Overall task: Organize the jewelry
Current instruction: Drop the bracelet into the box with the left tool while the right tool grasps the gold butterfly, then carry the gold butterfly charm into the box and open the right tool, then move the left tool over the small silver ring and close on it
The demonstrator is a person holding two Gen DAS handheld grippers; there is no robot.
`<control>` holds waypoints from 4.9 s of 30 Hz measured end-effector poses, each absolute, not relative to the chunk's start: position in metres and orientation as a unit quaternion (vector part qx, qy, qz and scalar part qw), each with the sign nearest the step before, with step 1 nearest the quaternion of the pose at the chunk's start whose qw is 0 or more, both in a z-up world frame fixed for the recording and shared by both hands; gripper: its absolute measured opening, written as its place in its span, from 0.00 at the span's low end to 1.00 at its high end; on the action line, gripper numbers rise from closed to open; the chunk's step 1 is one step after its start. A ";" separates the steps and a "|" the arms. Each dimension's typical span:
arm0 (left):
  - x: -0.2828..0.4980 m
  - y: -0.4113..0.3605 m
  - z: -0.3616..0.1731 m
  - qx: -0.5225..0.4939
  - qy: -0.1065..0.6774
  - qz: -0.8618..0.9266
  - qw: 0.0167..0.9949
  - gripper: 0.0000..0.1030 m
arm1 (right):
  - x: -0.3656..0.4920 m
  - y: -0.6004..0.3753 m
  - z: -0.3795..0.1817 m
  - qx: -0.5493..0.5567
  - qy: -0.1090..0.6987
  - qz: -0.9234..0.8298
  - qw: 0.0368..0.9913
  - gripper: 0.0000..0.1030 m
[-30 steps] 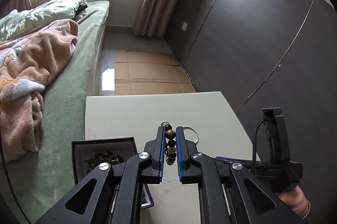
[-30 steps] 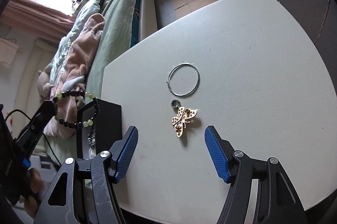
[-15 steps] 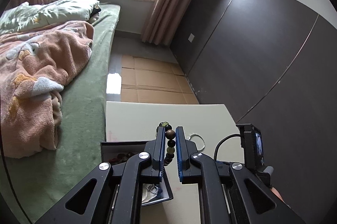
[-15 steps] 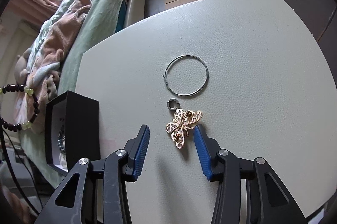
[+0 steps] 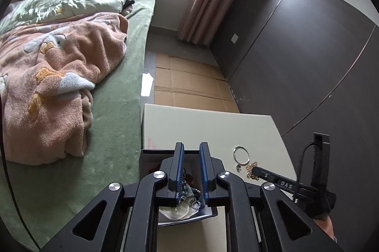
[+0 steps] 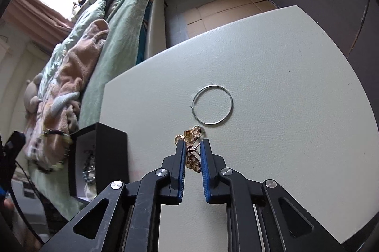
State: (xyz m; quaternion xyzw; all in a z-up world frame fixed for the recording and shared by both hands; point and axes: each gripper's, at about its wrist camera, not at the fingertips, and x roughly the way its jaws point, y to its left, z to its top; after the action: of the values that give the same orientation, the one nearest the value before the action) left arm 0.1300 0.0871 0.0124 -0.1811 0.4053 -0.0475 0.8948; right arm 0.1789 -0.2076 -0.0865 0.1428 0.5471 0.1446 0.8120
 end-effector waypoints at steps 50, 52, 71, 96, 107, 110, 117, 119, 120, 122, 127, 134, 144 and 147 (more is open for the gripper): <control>0.167 0.036 0.003 -0.176 0.413 -0.063 0.891 0.74 | 0.171 -0.220 -0.035 0.174 0.482 0.224 0.829 1.00; 0.171 0.025 0.000 -0.165 0.419 -0.066 0.891 0.74 | 0.173 -0.229 -0.034 0.174 0.481 0.213 0.833 1.00; 0.203 -0.061 -0.053 -0.073 0.494 -0.098 0.861 0.66 | 0.192 -0.297 -0.048 0.217 0.519 0.145 0.814 1.00; 0.238 -0.105 -0.114 0.004 0.546 -0.095 0.832 0.15 | 0.227 -0.312 -0.064 0.252 0.537 0.103 0.798 1.00; 0.237 -0.065 -0.091 -0.067 0.534 -0.112 0.835 0.00 | 0.234 -0.294 -0.071 0.234 0.548 0.105 0.796 1.00; 0.236 -0.065 -0.095 -0.081 0.555 -0.129 0.818 0.00 | 0.235 -0.285 -0.075 0.223 0.555 0.111 0.794 1.00; 0.232 -0.071 -0.099 -0.081 0.574 -0.133 0.804 0.03 | 0.232 -0.282 -0.076 0.225 0.556 0.114 0.792 1.00; 0.230 -0.071 -0.102 -0.076 0.577 -0.124 0.804 0.05 | 0.230 -0.286 -0.076 0.232 0.553 0.112 0.792 1.00; 0.230 -0.071 -0.103 -0.078 0.579 -0.124 0.802 0.06 | 0.229 -0.289 -0.076 0.236 0.552 0.110 0.792 1.00; 0.230 -0.071 -0.104 -0.075 0.580 -0.121 0.802 0.06 | 0.228 -0.294 -0.075 0.241 0.550 0.105 0.793 1.00; 0.231 -0.077 -0.105 -0.064 0.582 -0.118 0.802 0.08 | 0.224 -0.313 -0.071 0.252 0.542 0.094 0.796 1.00; 0.228 -0.079 -0.096 -0.063 0.565 -0.115 0.815 0.62 | 0.222 -0.325 -0.067 0.260 0.538 0.091 0.797 1.00; 0.221 -0.102 -0.102 -0.010 0.556 -0.094 0.826 0.42 | 0.217 -0.335 -0.065 0.268 0.533 0.089 0.798 1.00; 0.221 -0.105 -0.108 0.006 0.561 -0.091 0.823 0.27 | 0.216 -0.336 -0.066 0.269 0.532 0.087 0.798 1.00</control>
State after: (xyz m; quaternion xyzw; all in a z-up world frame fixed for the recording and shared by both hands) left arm 0.2211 -0.1052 -0.1077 0.0055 0.5610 -0.0912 0.8228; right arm 0.2159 -0.3358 -0.0657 0.2686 0.5324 0.0874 0.7980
